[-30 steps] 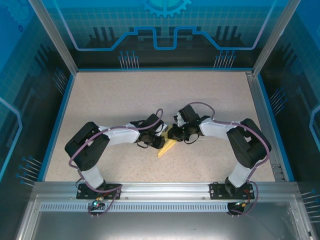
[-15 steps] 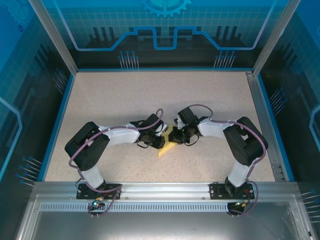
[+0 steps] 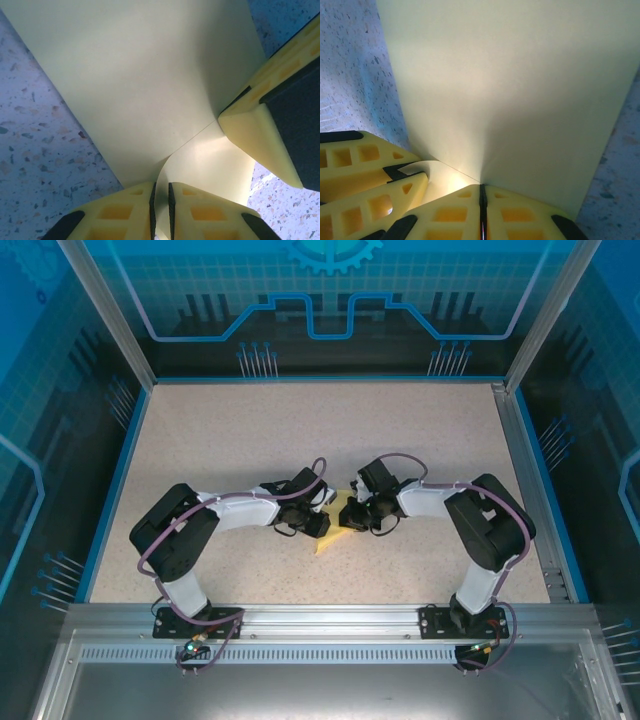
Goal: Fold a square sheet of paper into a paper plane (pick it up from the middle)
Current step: Third fold the triangle at the center of the table.
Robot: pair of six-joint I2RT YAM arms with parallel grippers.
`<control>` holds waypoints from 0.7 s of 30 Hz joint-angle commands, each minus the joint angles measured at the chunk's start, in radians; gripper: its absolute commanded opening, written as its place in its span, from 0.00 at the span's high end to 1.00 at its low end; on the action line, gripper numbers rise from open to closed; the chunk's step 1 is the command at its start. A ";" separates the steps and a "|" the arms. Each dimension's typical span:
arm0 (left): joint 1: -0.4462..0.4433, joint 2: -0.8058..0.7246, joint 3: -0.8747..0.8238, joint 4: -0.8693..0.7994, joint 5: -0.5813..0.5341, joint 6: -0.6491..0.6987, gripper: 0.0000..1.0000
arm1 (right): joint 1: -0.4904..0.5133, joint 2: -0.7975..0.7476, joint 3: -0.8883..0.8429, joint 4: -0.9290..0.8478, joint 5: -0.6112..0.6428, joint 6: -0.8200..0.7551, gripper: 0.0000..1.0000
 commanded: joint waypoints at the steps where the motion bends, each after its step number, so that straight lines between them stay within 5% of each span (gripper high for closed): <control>1: 0.000 0.011 0.005 -0.053 -0.006 0.026 0.82 | 0.005 0.008 -0.029 -0.009 0.004 0.013 0.91; 11: 0.001 0.016 0.005 -0.050 -0.007 0.028 0.82 | -0.061 -0.050 -0.047 0.089 -0.074 0.011 0.91; 21: 0.000 0.008 0.002 -0.057 -0.013 0.028 0.82 | -0.068 0.011 -0.112 0.110 -0.016 0.003 0.94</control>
